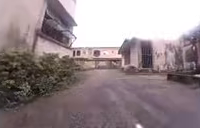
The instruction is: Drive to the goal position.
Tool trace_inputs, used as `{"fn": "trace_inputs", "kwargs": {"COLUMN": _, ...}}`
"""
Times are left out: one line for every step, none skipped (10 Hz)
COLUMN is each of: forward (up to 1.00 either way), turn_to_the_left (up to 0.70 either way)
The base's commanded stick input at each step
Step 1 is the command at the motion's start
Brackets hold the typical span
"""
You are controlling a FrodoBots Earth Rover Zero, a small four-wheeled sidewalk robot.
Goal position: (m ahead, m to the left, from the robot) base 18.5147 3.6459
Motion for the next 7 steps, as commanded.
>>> {"fn": "trace_inputs", "kwargs": {"forward": 0.70, "turn_to_the_left": -0.15}}
{"fn": "trace_inputs", "kwargs": {"forward": 0.70, "turn_to_the_left": -0.15}}
{"fn": "trace_inputs", "kwargs": {"forward": 0.70, "turn_to_the_left": -0.15}}
{"fn": "trace_inputs", "kwargs": {"forward": 0.70, "turn_to_the_left": -0.15}}
{"fn": "trace_inputs", "kwargs": {"forward": 0.70, "turn_to_the_left": -0.15}}
{"fn": "trace_inputs", "kwargs": {"forward": 0.70, "turn_to_the_left": -0.15}}
{"fn": "trace_inputs", "kwargs": {"forward": 0.70, "turn_to_the_left": -0.15}}
